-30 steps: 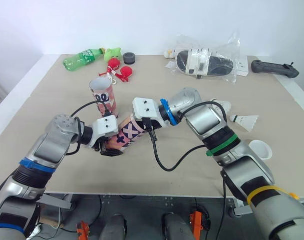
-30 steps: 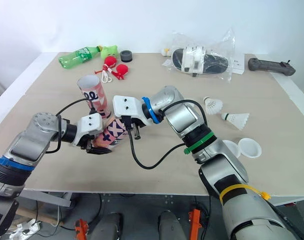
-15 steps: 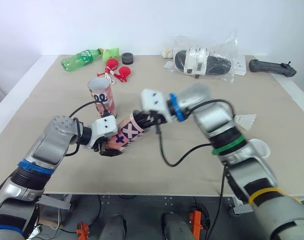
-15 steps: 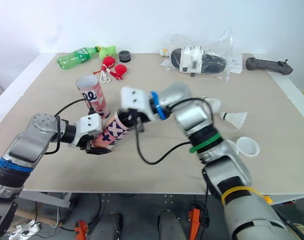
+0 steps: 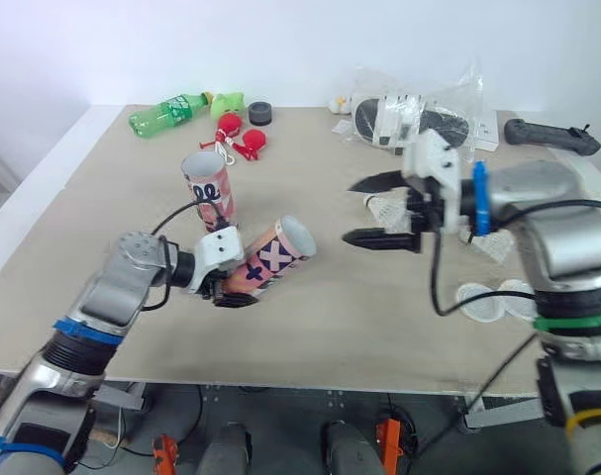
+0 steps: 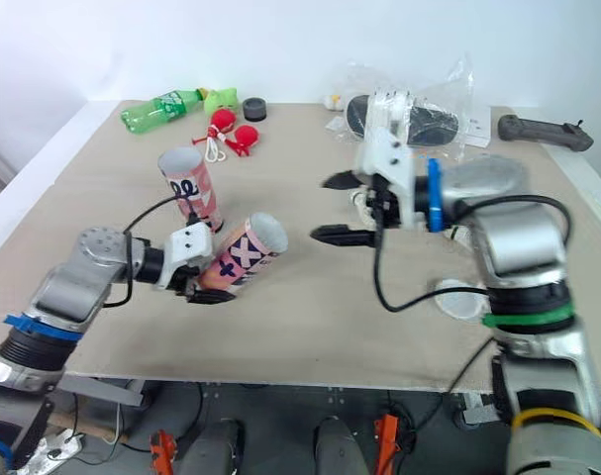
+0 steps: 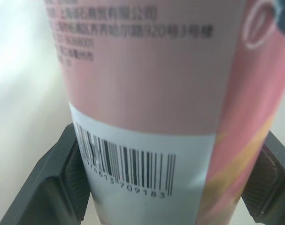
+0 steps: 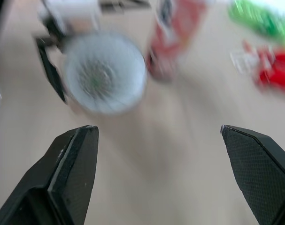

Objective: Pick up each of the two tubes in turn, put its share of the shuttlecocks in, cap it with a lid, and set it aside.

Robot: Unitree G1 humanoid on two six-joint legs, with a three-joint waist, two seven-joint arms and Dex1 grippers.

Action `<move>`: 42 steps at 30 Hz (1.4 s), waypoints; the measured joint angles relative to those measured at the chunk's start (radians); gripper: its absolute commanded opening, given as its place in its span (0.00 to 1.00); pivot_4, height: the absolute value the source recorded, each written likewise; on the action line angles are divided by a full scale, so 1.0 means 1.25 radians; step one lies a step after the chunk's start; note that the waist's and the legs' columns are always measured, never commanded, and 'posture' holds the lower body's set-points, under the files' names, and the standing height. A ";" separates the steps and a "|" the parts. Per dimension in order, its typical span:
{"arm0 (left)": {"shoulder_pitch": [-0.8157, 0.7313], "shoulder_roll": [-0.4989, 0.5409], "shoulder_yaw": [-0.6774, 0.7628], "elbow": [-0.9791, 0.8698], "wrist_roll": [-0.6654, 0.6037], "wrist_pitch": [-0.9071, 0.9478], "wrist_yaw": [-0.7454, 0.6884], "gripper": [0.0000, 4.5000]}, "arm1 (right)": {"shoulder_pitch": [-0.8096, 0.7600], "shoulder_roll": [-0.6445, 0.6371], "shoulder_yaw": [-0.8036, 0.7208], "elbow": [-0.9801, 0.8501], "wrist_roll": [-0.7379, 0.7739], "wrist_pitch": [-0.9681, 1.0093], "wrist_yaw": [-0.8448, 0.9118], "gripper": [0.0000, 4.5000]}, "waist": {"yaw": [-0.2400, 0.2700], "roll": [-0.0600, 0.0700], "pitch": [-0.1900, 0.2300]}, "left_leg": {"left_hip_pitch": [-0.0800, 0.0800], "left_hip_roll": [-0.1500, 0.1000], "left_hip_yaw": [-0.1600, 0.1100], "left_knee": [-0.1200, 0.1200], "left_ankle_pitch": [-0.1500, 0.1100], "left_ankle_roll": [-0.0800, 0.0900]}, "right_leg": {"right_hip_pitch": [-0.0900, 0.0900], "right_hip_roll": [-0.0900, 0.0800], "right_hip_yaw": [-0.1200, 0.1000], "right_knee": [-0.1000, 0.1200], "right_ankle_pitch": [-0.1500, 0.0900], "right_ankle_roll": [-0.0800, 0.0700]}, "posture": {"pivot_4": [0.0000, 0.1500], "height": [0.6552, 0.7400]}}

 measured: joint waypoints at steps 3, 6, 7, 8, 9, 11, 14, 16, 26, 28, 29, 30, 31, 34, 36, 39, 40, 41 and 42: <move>-0.003 -0.074 0.016 0.012 -0.038 -0.024 0.043 0.81 | 0.062 -0.131 0.012 0.007 -0.006 0.006 0.060 0.99 | -0.003 0.000 0.001 | -0.001 0.001 0.001 -0.001 0.000 0.001 | -0.003 0.001 0.000 0.000 0.000 -0.001 | 1.00 1.00; -0.009 -0.167 0.053 0.030 -0.076 -0.062 0.111 0.81 | 0.072 -0.205 0.057 0.083 -0.048 -0.003 0.108 0.99 | -0.015 0.000 0.001 | -0.001 0.001 0.001 -0.001 0.000 0.001 | -0.003 0.002 0.001 0.000 0.000 -0.001 | 1.00 1.00; -0.009 -0.181 0.056 0.035 -0.078 -0.075 0.124 0.81 | 0.067 -0.209 0.070 0.102 -0.059 -0.014 0.113 0.99 | -0.020 0.000 0.001 | -0.001 0.001 0.001 -0.001 0.000 0.001 | -0.003 0.002 0.001 0.000 0.000 -0.001 | 1.00 1.00; -0.009 -0.211 0.065 0.045 -0.084 -0.096 0.147 0.81 | 0.056 -0.211 0.089 0.135 -0.079 -0.037 0.125 0.99 | -0.024 0.000 0.001 | 0.000 0.001 0.002 -0.001 0.000 0.001 | -0.004 0.001 0.002 0.000 0.000 -0.001 | 1.00 1.00; -0.008 -0.237 0.073 0.053 -0.095 -0.115 0.167 0.81 | 0.043 -0.212 0.114 0.170 -0.101 -0.060 0.134 0.99 | -0.027 0.000 0.001 | 0.000 0.002 0.003 -0.001 0.000 0.001 | -0.004 0.002 0.002 0.001 0.001 -0.001 | 1.00 1.00; 0.008 -0.270 0.089 0.057 -0.115 -0.155 0.193 0.81 | 0.010 -0.211 0.155 0.230 -0.146 -0.108 0.155 0.99 | -0.030 0.001 0.001 | 0.000 0.002 0.003 -0.001 0.000 0.000 | -0.004 0.002 0.003 0.001 0.001 -0.001 | 1.00 1.00; 0.059 -0.302 0.103 0.066 -0.127 -0.214 0.221 0.81 | -0.046 -0.209 0.208 0.340 -0.223 -0.178 0.171 0.99 | -0.030 0.001 0.001 | 0.000 0.002 0.004 -0.001 0.000 -0.001 | -0.004 0.002 0.003 0.001 0.001 -0.001 | 1.00 1.00; 0.097 -0.310 0.101 0.076 -0.133 -0.235 0.231 0.81 | -0.082 -0.195 0.236 0.418 -0.272 -0.224 0.179 0.99 | -0.030 0.001 0.001 | 0.000 0.001 0.004 -0.001 0.001 -0.001 | -0.004 0.001 0.003 0.001 0.001 0.000 | 1.00 1.00; 0.152 -0.295 0.072 0.135 -0.110 -0.305 0.234 0.81 | -0.212 -0.101 0.309 0.665 -0.392 -0.381 0.212 0.99 | -0.030 0.001 0.002 | 0.000 0.001 0.004 -0.001 0.002 -0.003 | -0.004 0.001 0.004 0.001 0.004 -0.002 | 1.00 1.00; 0.161 -0.297 0.071 0.154 -0.107 -0.323 0.242 0.81 | -0.221 -0.091 0.315 0.695 -0.412 -0.410 0.214 0.99 | -0.030 0.001 0.002 | 0.000 0.001 0.004 -0.001 0.002 -0.003 | -0.004 0.001 0.004 0.001 0.004 -0.002 | 1.00 1.00; 0.161 -0.298 0.071 0.159 -0.107 -0.326 0.244 0.81 | -0.221 -0.089 0.316 0.700 -0.414 -0.415 0.214 0.99 | -0.030 0.001 0.002 | 0.000 0.001 0.004 -0.001 0.002 -0.003 | -0.004 0.001 0.004 0.001 0.004 -0.002 | 1.00 1.00; 0.161 -0.298 0.071 0.171 -0.105 -0.342 0.248 0.81 | -0.221 -0.083 0.319 0.715 -0.423 -0.428 0.215 0.99 | -0.030 0.001 0.002 | 0.000 0.001 0.004 -0.001 0.002 -0.003 | -0.004 0.001 0.004 0.001 0.004 -0.003 | 1.00 1.00; 0.161 -0.298 0.071 0.177 -0.105 -0.351 0.248 0.81 | -0.221 -0.081 0.320 0.724 -0.428 -0.436 0.216 0.99 | -0.029 0.001 0.002 | -0.001 0.001 0.004 -0.001 0.002 -0.003 | -0.004 0.001 0.004 0.001 0.004 -0.003 | 1.00 1.00; 0.163 -0.307 0.075 0.209 -0.107 -0.385 0.249 0.81 | -0.221 -0.071 0.321 0.760 -0.447 -0.459 0.215 0.99 | -0.028 0.001 0.001 | 0.000 0.001 0.004 -0.001 0.002 -0.003 | -0.003 0.001 0.004 0.001 0.004 -0.003 | 1.00 1.00; 0.167 -0.311 0.076 0.232 -0.107 -0.437 0.247 0.81 | -0.221 -0.057 0.324 0.791 -0.463 -0.476 0.212 0.99 | -0.027 0.002 0.001 | 0.000 0.001 0.004 -0.001 0.002 -0.003 | -0.003 0.001 0.004 0.001 0.004 -0.004 | 1.00 1.00; 0.171 -0.318 0.078 0.261 -0.105 -0.502 0.247 0.81 | -0.220 -0.047 0.328 0.822 -0.479 -0.501 0.211 0.99 | -0.027 0.003 0.001 | 0.002 0.001 0.004 -0.001 0.002 -0.003 | -0.002 0.001 0.004 0.001 0.005 -0.004 | 1.00 1.00; 0.172 -0.319 0.078 0.266 -0.104 -0.511 0.247 0.81 | -0.220 -0.046 0.328 0.826 -0.482 -0.503 0.211 0.99 | -0.027 0.003 0.001 | 0.002 0.001 0.004 -0.001 0.002 -0.003 | -0.002 0.001 0.004 0.001 0.005 -0.004 | 1.00 1.00; 0.172 -0.321 0.079 0.273 -0.104 -0.524 0.247 0.81 | -0.220 -0.042 0.328 0.831 -0.484 -0.507 0.211 0.99 | -0.027 0.003 0.001 | 0.003 0.001 0.004 -0.001 0.002 -0.003 | -0.001 0.001 0.004 0.001 0.004 -0.003 | 1.00 1.00; 0.173 -0.322 0.080 0.283 -0.104 -0.541 0.247 0.81 | -0.220 -0.035 0.328 0.834 -0.488 -0.511 0.211 0.99 | -0.028 0.003 0.001 | 0.005 0.001 0.004 -0.001 0.002 -0.003 | 0.001 0.001 0.004 0.001 0.004 -0.003 | 1.00 1.00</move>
